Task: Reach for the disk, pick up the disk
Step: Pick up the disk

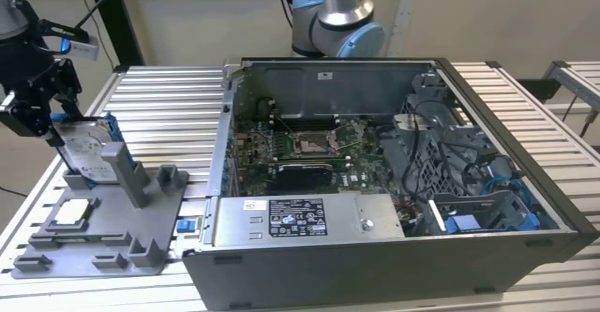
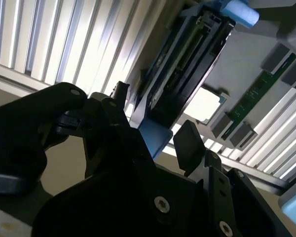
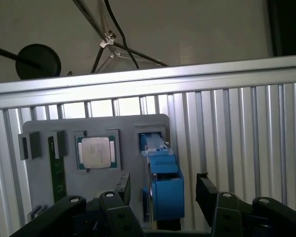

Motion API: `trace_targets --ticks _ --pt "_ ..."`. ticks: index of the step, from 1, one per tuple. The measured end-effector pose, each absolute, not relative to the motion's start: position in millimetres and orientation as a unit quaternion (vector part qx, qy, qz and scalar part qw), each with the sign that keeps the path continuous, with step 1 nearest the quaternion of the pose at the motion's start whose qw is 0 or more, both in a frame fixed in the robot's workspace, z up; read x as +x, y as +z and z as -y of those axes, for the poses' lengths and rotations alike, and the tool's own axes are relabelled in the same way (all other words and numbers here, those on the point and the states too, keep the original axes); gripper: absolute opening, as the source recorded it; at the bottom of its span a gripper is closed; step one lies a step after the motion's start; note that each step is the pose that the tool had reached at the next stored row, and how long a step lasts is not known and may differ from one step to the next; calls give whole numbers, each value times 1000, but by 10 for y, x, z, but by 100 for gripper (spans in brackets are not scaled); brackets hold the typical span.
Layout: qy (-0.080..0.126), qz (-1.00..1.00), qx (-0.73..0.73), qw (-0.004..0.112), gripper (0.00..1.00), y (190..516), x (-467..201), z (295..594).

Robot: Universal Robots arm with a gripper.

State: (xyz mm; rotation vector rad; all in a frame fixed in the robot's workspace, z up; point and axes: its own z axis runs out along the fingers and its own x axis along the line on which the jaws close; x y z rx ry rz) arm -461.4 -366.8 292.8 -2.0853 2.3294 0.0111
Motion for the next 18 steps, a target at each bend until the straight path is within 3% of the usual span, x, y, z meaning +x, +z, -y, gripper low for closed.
trace_targets --ticks 18 --pt "4 -747 -664 8 100 2670 -4614 3644"
